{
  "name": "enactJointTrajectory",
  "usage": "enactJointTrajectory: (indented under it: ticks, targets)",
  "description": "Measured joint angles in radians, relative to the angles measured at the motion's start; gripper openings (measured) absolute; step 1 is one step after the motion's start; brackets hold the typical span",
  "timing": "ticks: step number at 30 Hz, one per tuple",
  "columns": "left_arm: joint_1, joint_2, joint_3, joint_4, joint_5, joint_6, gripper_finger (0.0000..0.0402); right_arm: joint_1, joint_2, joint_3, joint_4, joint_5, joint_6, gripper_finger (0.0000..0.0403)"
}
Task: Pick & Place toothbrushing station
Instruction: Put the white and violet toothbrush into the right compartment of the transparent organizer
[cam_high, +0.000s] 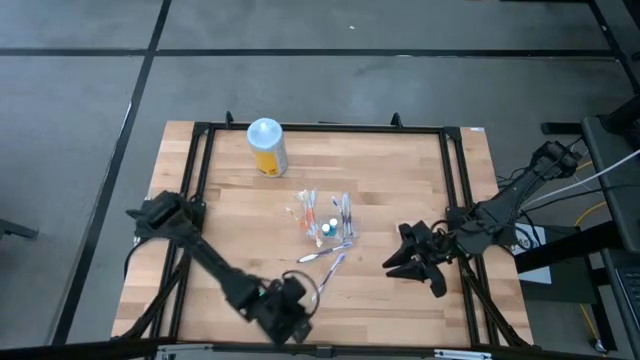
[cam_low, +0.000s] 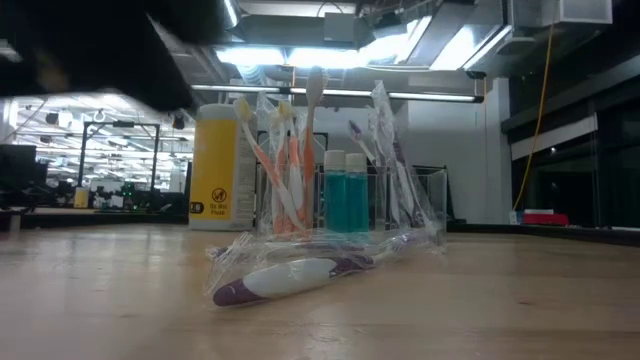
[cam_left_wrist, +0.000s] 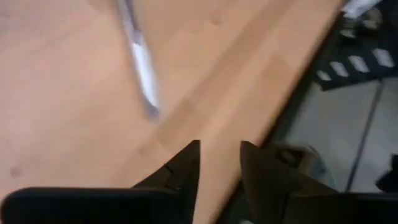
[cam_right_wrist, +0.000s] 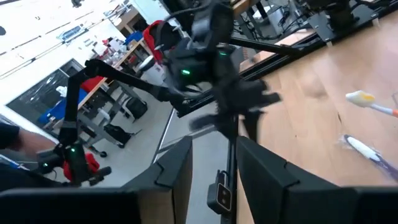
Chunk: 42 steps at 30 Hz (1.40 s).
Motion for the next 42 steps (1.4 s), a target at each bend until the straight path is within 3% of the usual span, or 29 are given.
enactJointTrajectory:
  ticks: [5, 11, 17, 28, 31, 36, 42]
  targets:
    - [0.086, 0.047, 0.0, -0.01, 0.034, 0.002, 0.0137, 0.027, -0.014, 0.0, 0.0, 0.003, 0.0, 0.0126]
    - [0.154, 0.092, 0.0, -0.014, 0.099, 0.067, 0.0124, 0.064, -0.031, 0.0, 0.0, 0.003, 0.0, 0.0125]
    - [0.165, 0.104, -0.001, 0.015, 0.117, 0.084, 0.0108, 0.106, -0.037, 0.0, 0.0, 0.038, 0.0, 0.0125]
    - [0.155, 0.162, 0.005, 0.019, 0.145, 0.002, 0.0114, 0.191, -0.037, 0.0, 0.008, 0.18, 0.017, 0.0125]
    - [0.164, 0.174, 0.005, 0.004, 0.188, -0.024, 0.0094, 0.215, -0.037, -0.001, 0.024, 0.216, 0.019, 0.0125]
    - [0.142, 0.175, 0.005, -0.007, 0.195, -0.054, 0.0016, 0.256, -0.037, -0.001, 0.069, 0.305, 0.01, 0.0125]
    - [0.1, 0.129, 0.003, -0.047, 0.139, -0.057, 0.0001, 0.296, -0.022, -0.001, 0.16, 0.376, -0.037, 0.0125]
